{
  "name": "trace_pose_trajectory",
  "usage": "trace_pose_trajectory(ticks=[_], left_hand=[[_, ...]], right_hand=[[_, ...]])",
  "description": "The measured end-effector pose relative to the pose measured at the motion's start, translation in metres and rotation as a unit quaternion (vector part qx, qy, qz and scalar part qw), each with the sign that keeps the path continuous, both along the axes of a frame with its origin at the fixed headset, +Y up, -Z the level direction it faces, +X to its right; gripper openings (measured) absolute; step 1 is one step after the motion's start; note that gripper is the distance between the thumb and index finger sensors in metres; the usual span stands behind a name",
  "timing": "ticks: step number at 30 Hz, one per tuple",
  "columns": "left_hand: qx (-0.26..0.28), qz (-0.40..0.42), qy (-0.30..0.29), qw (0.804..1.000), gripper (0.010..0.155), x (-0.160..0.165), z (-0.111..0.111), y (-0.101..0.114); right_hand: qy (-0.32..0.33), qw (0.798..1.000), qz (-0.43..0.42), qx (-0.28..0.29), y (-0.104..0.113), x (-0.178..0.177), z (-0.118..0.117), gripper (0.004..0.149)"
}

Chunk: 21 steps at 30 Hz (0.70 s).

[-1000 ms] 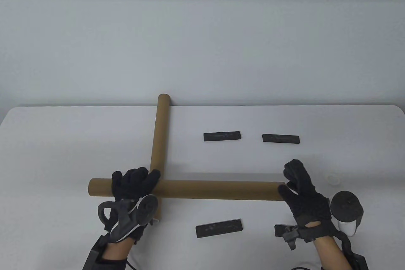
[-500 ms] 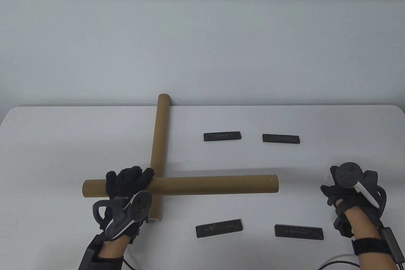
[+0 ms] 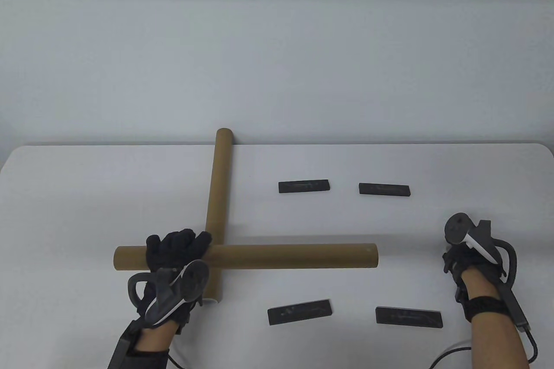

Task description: Roll up papers and store in mailing tubes

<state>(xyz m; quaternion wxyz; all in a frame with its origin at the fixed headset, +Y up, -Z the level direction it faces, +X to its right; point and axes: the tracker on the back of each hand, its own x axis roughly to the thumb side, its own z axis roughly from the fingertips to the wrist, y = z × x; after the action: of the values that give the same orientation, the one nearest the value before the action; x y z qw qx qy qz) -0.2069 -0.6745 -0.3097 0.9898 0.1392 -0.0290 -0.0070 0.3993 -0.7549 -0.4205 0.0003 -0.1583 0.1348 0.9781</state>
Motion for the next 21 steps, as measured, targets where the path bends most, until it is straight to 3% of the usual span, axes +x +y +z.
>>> trace_pose_trajectory(ticks=[3,9,12,16,17,21], left_hand=[[-0.003,0.000,-0.001,1.000,0.077,0.001,0.000,0.000],[-0.004,-0.001,-0.002,1.000,0.077,0.000,0.000,0.000],[-0.005,0.005,-0.002,1.000,0.077,-0.001,-0.001,-0.001],[-0.009,0.015,-0.002,1.000,0.077,-0.002,-0.002,-0.001],[-0.009,0.017,-0.002,1.000,0.077,-0.002,-0.002,-0.001],[-0.008,0.023,-0.004,1.000,0.077,-0.003,-0.002,-0.002]], right_hand=[[-0.004,1.000,-0.006,-0.023,0.001,-0.002,0.001,0.066],[0.031,0.999,0.004,0.006,0.007,-0.013,0.009,0.067],[0.063,0.989,-0.084,0.102,0.039,-0.031,0.023,0.068],[0.138,0.933,-0.260,0.205,0.084,-0.065,0.051,0.068],[0.166,0.907,-0.310,0.231,0.093,-0.076,0.061,0.067],[0.224,0.852,-0.402,0.251,0.102,-0.102,0.087,0.067]])
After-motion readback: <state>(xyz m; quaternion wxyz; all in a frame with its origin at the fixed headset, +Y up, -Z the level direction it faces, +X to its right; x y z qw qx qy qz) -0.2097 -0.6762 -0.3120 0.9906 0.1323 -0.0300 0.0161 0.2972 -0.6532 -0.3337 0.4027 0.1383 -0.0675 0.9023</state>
